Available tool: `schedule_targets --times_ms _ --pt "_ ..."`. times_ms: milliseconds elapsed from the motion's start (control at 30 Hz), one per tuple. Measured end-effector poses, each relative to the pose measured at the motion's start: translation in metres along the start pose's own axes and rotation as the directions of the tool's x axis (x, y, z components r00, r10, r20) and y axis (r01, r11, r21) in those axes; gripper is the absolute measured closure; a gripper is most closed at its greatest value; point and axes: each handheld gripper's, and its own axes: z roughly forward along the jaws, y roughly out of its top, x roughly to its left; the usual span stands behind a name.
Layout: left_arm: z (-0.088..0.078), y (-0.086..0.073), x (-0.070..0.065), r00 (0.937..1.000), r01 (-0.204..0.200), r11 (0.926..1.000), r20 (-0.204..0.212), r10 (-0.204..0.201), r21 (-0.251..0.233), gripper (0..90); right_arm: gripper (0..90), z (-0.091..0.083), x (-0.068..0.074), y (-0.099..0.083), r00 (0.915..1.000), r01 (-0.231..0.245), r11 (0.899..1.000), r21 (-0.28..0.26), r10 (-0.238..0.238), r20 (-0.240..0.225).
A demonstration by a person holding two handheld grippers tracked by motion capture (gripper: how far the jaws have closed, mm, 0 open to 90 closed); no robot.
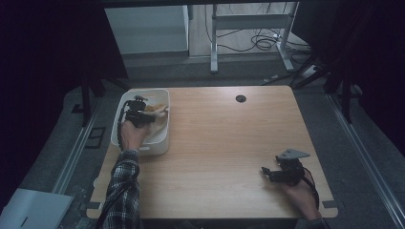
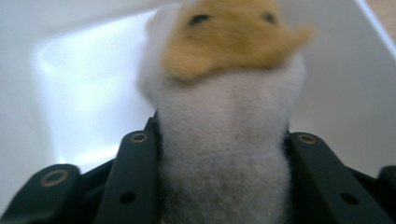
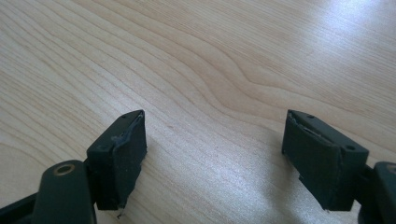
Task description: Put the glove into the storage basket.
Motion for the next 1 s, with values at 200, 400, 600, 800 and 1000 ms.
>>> schedule_targets --times_ms 200,400,600,800,1000 --pt "0.007 0.004 -0.004 0.9987 -0.040 0.9926 -0.027 0.043 0.115 27.5 22.3 0.000 0.000 0.000 1.0000 0.001 1.000 0.000 -0.001 0.000" --pt "-0.001 0.006 -0.006 0.9956 -0.090 0.9860 0.038 0.086 0.140 18.4 22.2 0.000 0.000 0.000 1.0000 0.001 1.000 0.000 -0.001 0.000" --pt "-0.015 0.014 0.005 0.9990 -0.032 0.9977 -0.029 0.034 0.059 28.3 22.3 0.000 0.000 0.000 1.0000 0.001 1.000 0.000 -0.001 0.000" --pt "-0.003 0.011 0.026 0.9872 0.007 0.9956 -0.159 0.008 0.093 44.3 22.3 0.000 0.000 0.000 1.0000 0.001 1.000 0.000 -0.001 0.000" --pt "0.020 0.002 0.031 0.9738 -0.006 0.9714 -0.220 0.060 0.237 48.8 22.2 0.000 0.000 0.000 1.0000 0.001 1.000 -0.001 -0.001 0.000"
